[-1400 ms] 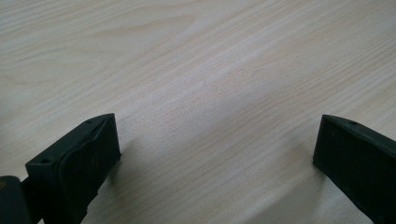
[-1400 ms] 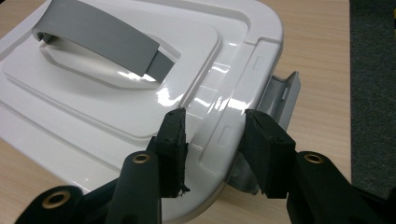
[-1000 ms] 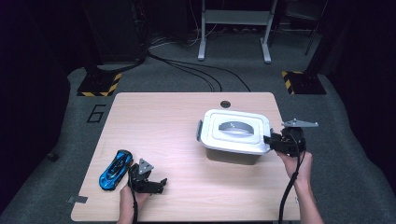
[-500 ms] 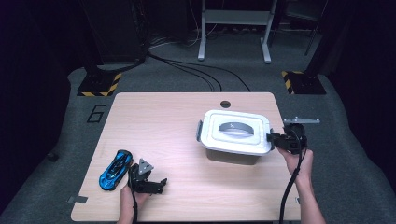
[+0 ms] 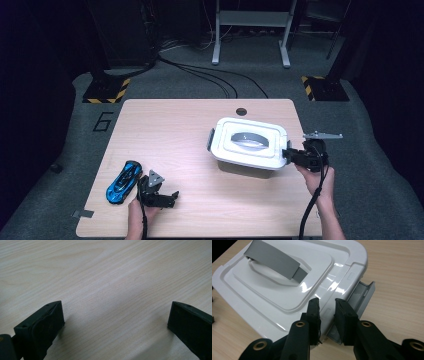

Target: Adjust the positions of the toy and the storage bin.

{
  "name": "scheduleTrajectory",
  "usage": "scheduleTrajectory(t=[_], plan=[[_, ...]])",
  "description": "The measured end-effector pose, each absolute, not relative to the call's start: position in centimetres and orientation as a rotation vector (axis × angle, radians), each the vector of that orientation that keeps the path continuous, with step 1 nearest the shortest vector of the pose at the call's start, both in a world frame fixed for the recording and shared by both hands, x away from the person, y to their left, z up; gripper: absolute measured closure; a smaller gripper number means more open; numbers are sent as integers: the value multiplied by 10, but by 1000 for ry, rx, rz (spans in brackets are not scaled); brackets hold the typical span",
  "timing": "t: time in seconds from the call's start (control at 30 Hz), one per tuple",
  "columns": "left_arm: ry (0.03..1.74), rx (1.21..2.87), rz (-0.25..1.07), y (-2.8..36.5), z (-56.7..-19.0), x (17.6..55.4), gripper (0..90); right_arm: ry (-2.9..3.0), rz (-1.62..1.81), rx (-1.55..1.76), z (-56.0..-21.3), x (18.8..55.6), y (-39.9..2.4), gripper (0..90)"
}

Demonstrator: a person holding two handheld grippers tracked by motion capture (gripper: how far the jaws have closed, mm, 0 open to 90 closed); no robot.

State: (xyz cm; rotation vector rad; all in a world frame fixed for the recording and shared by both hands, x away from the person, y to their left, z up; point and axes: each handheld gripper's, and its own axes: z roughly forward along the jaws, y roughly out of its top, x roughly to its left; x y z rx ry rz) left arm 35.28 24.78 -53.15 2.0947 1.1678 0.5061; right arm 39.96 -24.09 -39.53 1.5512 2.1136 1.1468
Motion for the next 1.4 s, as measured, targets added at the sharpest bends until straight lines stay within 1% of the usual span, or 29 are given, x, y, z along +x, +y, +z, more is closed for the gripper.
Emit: scheduleTrajectory(t=[0.27,0.4,0.47,0.7,0.77,0.83,0.93,1.03,1.23,1.4], plan=[[1168,2094,506,248,-531,353,6,2179,1140,1490,-394,390,-220,720],[1168,2095,506,248,-531,353,6,2210,1119,1450,-393,393,-215,711],[1168,2094,506,248,-531,353,6,2205,1125,1422,-391,395,-215,640],[1168,2094,506,248,-531,353,7,2210,1180,1245,-385,414,-194,576],[1168,2095,506,248,-531,353,7,2248,1179,1189,-384,420,-185,547],[1167,2095,505,248,-531,353,7,2265,1156,1151,-383,425,-177,492],[1168,2093,504,248,-532,353,7,2290,1119,1134,-385,431,-169,496],[1169,2093,504,248,-532,353,7,2307,1092,1121,-387,436,-165,558],[1171,2090,503,247,-532,352,7,2310,1057,1135,-389,436,-163,596],[1168,2093,504,248,-532,353,7,2291,1044,1173,-389,434,-162,602]])
